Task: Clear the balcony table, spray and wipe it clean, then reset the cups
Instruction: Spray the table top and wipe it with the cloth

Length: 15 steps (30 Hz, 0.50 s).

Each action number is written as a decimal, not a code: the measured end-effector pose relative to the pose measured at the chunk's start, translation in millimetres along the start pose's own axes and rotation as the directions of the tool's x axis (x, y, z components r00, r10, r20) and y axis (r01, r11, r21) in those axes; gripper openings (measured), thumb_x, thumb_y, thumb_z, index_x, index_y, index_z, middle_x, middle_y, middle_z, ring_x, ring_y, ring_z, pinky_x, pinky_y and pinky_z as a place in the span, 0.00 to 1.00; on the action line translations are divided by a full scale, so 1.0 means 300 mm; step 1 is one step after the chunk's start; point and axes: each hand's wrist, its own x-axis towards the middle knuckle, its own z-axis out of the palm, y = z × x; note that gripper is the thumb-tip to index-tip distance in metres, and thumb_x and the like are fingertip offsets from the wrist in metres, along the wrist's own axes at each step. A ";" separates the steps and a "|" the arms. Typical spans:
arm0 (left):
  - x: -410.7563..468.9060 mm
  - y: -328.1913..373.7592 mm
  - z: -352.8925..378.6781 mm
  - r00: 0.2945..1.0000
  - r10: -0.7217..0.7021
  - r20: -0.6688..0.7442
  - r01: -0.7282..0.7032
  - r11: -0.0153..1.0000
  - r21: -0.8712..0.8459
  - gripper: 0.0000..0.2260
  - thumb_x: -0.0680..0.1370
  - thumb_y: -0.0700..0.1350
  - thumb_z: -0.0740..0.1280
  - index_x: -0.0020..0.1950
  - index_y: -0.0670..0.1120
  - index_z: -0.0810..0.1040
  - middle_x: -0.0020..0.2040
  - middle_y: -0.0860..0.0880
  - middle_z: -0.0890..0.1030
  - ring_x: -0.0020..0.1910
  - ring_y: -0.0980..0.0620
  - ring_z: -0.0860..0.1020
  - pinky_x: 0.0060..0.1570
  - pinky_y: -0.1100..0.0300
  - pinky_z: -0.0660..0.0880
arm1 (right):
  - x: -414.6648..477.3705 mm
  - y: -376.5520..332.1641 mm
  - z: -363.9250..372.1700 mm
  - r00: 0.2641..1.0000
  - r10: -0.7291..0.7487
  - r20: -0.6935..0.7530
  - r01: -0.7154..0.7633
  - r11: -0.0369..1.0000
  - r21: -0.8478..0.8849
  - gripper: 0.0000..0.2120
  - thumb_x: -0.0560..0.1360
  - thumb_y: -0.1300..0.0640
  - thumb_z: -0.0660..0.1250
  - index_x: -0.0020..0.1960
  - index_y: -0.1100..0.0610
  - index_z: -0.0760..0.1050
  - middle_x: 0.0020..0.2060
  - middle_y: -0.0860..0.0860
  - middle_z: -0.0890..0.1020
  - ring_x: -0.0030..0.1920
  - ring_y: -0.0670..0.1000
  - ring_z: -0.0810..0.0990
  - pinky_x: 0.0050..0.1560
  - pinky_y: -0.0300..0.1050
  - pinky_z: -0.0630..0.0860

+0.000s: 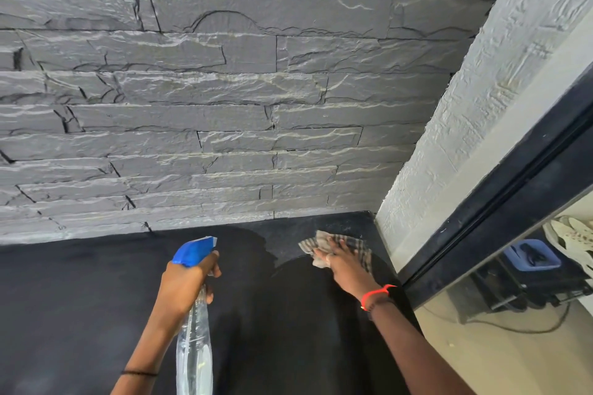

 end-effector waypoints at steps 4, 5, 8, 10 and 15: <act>-0.001 0.014 0.017 1.000 0.008 -0.006 -0.008 1.000 0.001 0.08 0.77 0.40 0.66 0.41 0.36 0.75 0.35 0.44 0.78 0.20 0.49 0.69 0.31 0.57 0.68 | -0.017 -0.176 0.053 0.981 -0.188 0.039 0.188 0.982 -0.003 0.34 0.74 0.72 0.53 0.73 0.44 0.61 0.77 0.50 0.49 0.76 0.61 0.46 0.74 0.61 0.46; 0.002 0.017 0.021 1.000 0.011 -0.008 -0.012 1.000 -0.002 0.08 0.77 0.40 0.66 0.40 0.37 0.75 0.35 0.44 0.78 0.19 0.49 0.69 0.30 0.56 0.68 | -0.050 -0.191 0.080 0.975 -0.221 0.035 0.221 0.975 -0.008 0.34 0.74 0.72 0.53 0.73 0.44 0.61 0.77 0.50 0.49 0.76 0.60 0.46 0.74 0.61 0.45; 0.017 0.022 0.027 1.000 0.011 -0.014 -0.011 1.000 -0.010 0.09 0.77 0.40 0.65 0.39 0.39 0.74 0.35 0.44 0.78 0.19 0.49 0.69 0.29 0.57 0.68 | -0.186 -0.178 0.158 0.930 -0.366 -0.026 0.364 0.930 -0.048 0.35 0.66 0.67 0.64 0.69 0.42 0.68 0.74 0.49 0.61 0.73 0.58 0.62 0.69 0.62 0.62; 0.025 0.019 0.029 1.000 0.013 -0.018 -0.013 1.000 -0.007 0.09 0.78 0.40 0.65 0.39 0.38 0.75 0.35 0.44 0.78 0.19 0.49 0.69 0.29 0.57 0.68 | -0.255 -0.096 0.198 0.939 -0.342 0.036 0.343 0.927 -0.152 0.42 0.53 0.59 0.74 0.65 0.37 0.71 0.68 0.47 0.72 0.65 0.54 0.74 0.67 0.55 0.65; 0.031 0.016 0.026 0.999 0.020 -0.026 -0.020 1.000 -0.004 0.08 0.78 0.39 0.65 0.42 0.35 0.75 0.34 0.45 0.77 0.19 0.50 0.69 0.28 0.57 0.68 | -0.283 0.127 0.109 0.980 -0.169 -0.106 0.157 0.981 -0.114 0.45 0.59 0.68 0.70 0.69 0.37 0.63 0.72 0.48 0.61 0.70 0.55 0.67 0.72 0.50 0.53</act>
